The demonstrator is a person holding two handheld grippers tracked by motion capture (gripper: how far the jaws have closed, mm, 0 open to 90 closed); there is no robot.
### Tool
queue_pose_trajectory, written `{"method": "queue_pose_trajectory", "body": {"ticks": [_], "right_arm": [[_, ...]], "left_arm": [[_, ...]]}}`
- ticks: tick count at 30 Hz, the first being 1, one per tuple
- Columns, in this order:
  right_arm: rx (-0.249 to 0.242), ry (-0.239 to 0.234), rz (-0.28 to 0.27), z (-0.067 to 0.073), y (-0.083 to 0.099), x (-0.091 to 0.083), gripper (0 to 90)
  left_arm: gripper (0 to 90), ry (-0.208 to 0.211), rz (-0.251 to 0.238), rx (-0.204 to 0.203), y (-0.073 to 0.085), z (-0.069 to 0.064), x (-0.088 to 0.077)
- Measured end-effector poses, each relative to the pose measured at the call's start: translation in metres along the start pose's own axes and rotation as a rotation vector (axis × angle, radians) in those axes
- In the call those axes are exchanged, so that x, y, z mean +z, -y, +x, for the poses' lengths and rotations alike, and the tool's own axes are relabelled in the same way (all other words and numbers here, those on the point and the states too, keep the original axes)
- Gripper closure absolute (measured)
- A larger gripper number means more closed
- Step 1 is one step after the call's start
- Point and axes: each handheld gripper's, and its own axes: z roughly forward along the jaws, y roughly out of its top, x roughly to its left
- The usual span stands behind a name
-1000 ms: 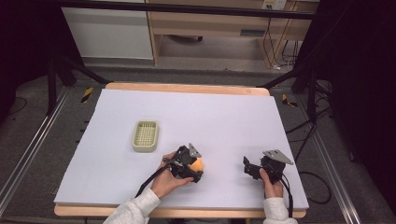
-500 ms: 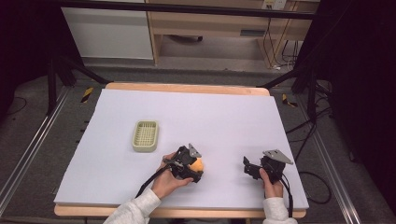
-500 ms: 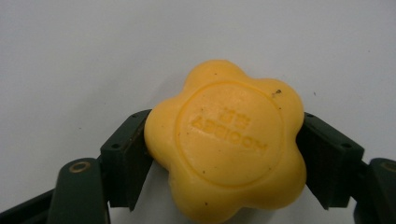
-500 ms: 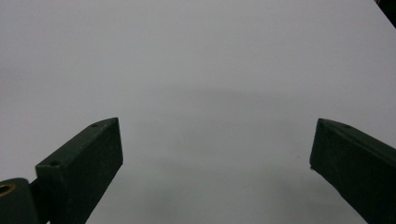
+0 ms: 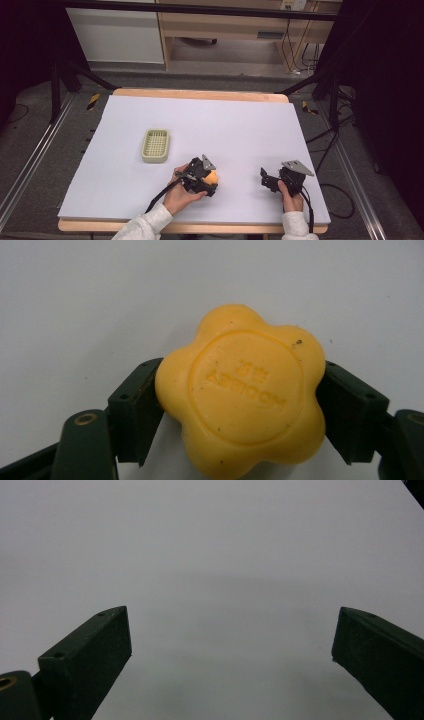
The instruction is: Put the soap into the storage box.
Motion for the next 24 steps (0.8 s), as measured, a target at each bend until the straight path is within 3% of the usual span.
{"method": "queue_pose_trajectory", "body": {"ticks": [14, 24], "right_arm": [[0.000, 0.001, 0.000, 0.0001, 0.0000, 0.0000, 3.0], [0.000, 0.001, 0.000, 0.0000, 0.0000, 0.0001, 3.1]], "left_arm": [[25.9, -0.009, -0.004, 0.013, 0.0006, -0.0008, 0.0005], [25.9, -0.002, -0.009, -0.001, 0.0007, 0.0011, 0.0037]]}}
